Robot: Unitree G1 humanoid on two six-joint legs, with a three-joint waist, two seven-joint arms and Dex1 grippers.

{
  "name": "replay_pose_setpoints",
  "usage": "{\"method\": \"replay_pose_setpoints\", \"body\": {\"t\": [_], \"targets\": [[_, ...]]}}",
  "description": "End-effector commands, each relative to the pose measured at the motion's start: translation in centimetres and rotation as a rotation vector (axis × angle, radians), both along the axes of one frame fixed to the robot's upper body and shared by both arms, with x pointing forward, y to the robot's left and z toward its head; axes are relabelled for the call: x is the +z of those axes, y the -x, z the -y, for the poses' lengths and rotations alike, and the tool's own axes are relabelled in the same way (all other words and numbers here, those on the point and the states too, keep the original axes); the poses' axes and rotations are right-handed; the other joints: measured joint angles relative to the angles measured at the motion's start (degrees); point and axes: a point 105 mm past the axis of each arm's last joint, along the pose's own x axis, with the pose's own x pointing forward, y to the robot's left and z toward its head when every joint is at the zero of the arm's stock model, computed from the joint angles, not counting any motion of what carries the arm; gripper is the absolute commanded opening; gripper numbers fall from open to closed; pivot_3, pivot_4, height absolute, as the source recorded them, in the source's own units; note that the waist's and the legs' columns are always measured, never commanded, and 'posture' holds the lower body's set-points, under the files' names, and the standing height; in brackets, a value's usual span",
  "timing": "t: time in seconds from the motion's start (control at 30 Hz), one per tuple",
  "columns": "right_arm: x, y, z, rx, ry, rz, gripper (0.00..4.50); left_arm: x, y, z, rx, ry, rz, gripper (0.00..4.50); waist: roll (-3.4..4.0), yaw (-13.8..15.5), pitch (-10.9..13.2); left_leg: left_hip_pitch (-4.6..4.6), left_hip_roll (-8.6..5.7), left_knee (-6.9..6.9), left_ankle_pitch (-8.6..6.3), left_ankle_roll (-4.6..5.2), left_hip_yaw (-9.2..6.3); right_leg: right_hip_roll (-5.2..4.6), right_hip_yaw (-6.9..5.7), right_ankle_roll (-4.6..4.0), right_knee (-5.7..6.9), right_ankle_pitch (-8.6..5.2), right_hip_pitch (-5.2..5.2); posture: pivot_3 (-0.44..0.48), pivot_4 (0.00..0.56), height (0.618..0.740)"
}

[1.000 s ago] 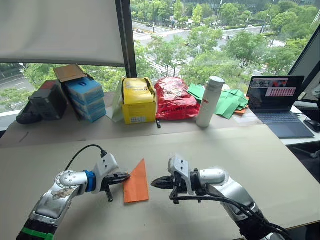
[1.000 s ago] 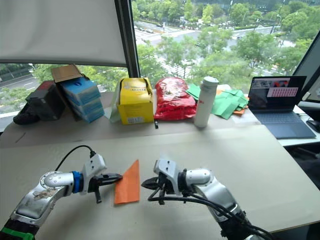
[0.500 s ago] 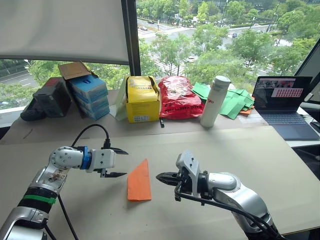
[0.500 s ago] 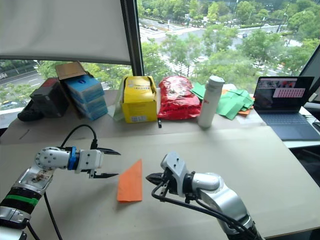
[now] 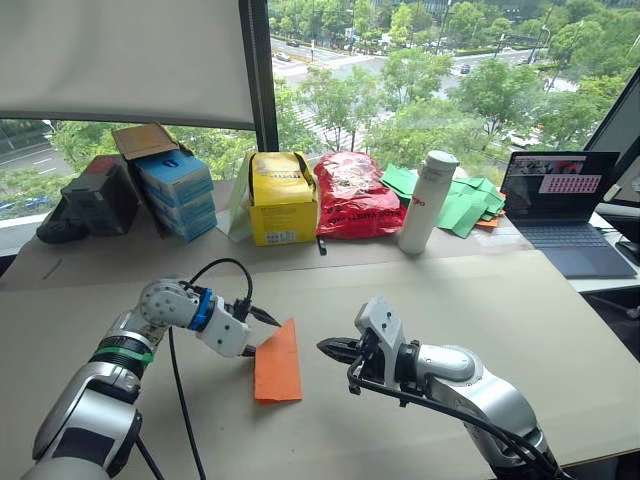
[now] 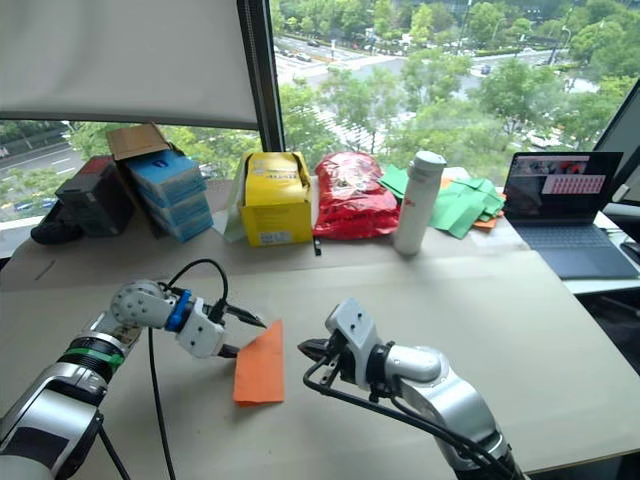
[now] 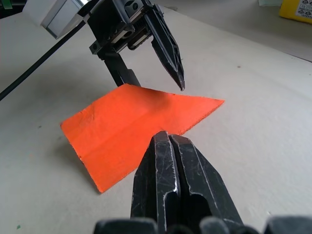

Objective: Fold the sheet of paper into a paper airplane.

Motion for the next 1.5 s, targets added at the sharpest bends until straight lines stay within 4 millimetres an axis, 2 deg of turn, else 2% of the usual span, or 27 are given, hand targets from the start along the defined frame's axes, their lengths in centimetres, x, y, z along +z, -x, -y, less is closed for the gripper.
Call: {"method": "replay_pose_setpoints", "body": {"t": [0.03,0.17,0.2,0.37,0.47,0.53,0.6,0.7,0.83,0.87,0.97,1.07,1.27,1.4,1.5], "targets": [[0.9,0.4,0.1,-0.005,-0.022,0.03,0.0,0.2,0.2,0.2,-0.043,-0.016,0.022,1.42,0.0,-0.1,0.0,0.0,0.0,0.03,0.0,0.0,-0.01,0.01,-0.01,0.0,0.02,0.0,0.0,0.0,0.15,0.74],[0.9,0.2,0.2,-0.019,-0.02,0.034,0.0,-0.5,0.4,-0.1,-0.034,-0.04,0.012,0.08,0.0,-0.3,0.0,-0.02,0.0,0.13,-0.01,0.02,-0.01,0.04,-0.03,0.0,0.08,0.0,0.02,0.0,0.15,0.74],[1.0,0.1,0.3,-0.026,-0.018,0.04,0.0,-0.5,0.2,-0.4,-0.003,-0.036,0.007,0.02,0.0,-0.4,0.0,-0.02,0.0,0.16,-0.02,0.03,-0.02,0.05,-0.03,0.01,0.09,-0.01,0.02,0.0,0.15,0.74],[1.5,-0.5,1.0,-0.074,-0.018,0.072,0.0,0.5,-0.7,-0.8,0.165,0.067,-0.005,0.02,0.0,-0.6,0.0,-0.04,0.0,0.41,-0.05,0.09,-0.01,0.1,-0.01,0.05,0.19,-0.02,0.06,0.0,0.15,0.74],[2.0,-1.2,1.7,-0.133,-0.016,0.104,0.0,1.5,-0.4,-0.7,0.349,0.182,-0.084,0.02,0.01,-0.6,0.0,-0.05,0.01,0.45,-0.06,0.11,-0.02,0.09,0.01,0.07,0.27,-0.02,0.04,0.0,0.15,0.74],[2.2,-1.4,2.0,-0.155,-0.016,0.115,0.0,1.5,0.1,-0.9,0.475,0.192,-0.135,0.02,0.01,-0.6,0.0,-0.1,0.01,0.46,-0.07,0.12,-0.03,0.1,0.02,0.08,0.27,-0.03,0.01,0.0,0.15,0.74],[2.2,-1.4,2.1,-0.161,-0.008,0.121,0.0,0.7,1.4,-0.7,0.541,0.152,-0.202,0.02,0.01,-0.6,0.0,-0.1,0.01,0.46,-0.07,0.11,-0.03,0.11,0.05,0.09,0.27,-0.03,0.0,0.0,0.15,0.74],[1.9,-1.2,1.9,-0.142,0.006,0.112,0.0,0.5,2.3,0.6,0.649,0.201,-0.276,0.02,0.06,-0.5,0.0,-0.07,0.01,0.45,-0.09,0.13,-0.01,0.12,0.1,0.12,0.26,-0.05,0.04,0.0,0.15,0.74],[1.5,-0.8,1.4,-0.102,0.022,0.105,0.0,-0.1,2.8,0.9,0.688,0.191,-0.296,0.02,0.06,-0.2,0.0,-0.05,0.01,0.48,-0.07,0.11,-0.06,0.11,0.07,0.13,0.26,-0.05,0.1,0.0,0.15,0.74],[1.4,-0.8,1.4,-0.097,0.031,0.107,0.0,-0.3,2.8,0.7,0.693,0.185,-0.3,0.56,0.06,-0.2,0.0,-0.04,0.01,0.47,-0.06,0.08,-0.05,0.08,0.1,0.13,0.26,-0.05,0.1,0.0,0.15,0.74],[1.1,-0.9,1.4,-0.092,0.044,0.111,0.0,-0.5,2.8,0.3,0.7,0.182,-0.302,1.51,0.06,-0.3,0.0,-0.01,0.01,0.44,-0.04,0.04,-0.05,0.0,0.13,0.12,0.26,-0.05,0.09,0.0,0.15,0.74],[1.0,-1.0,1.6,-0.095,0.05,0.119,0.0,0.4,3.2,-0.1,0.684,0.235,-0.333,2.52,0.06,-0.5,0.0,0.0,0.01,0.42,-0.03,0.01,-0.04,-0.06,0.17,0.12,0.25,-0.04,0.08,0.0,0.15,0.74],[1.1,-0.5,1.6,-0.067,0.057,0.135,1.89,2.7,5.2,-1.9,0.689,0.392,-0.488,2.54,0.06,-0.5,0.0,-0.02,0.02,0.42,-0.03,-0.02,-0.04,-0.09,0.43,0.11,0.25,-0.04,0.03,0.0,0.15,0.74],[1.0,1.2,0.4,0.046,0.059,0.16,3.33,1.7,6.8,-4.6,0.766,0.399,-0.568,2.54,0.1,-0.5,0.0,0.04,0.03,0.4,-0.04,0.0,-0.04,-0.09,0.48,0.11,0.21,-0.04,0.08,0.0,0.15,0.74],[0.2,2.2,-1.1,0.122,0.064,0.194,4.37,1.4,6.5,-5.8,0.848,0.497,-0.595,2.54,0.09,-0.5,0.0,0.06,0.04,0.39,-0.05,0.01,-0.05,-0.08,0.47,0.11,0.21,-0.04,0.1,0.0,0.15,0.74]]}}
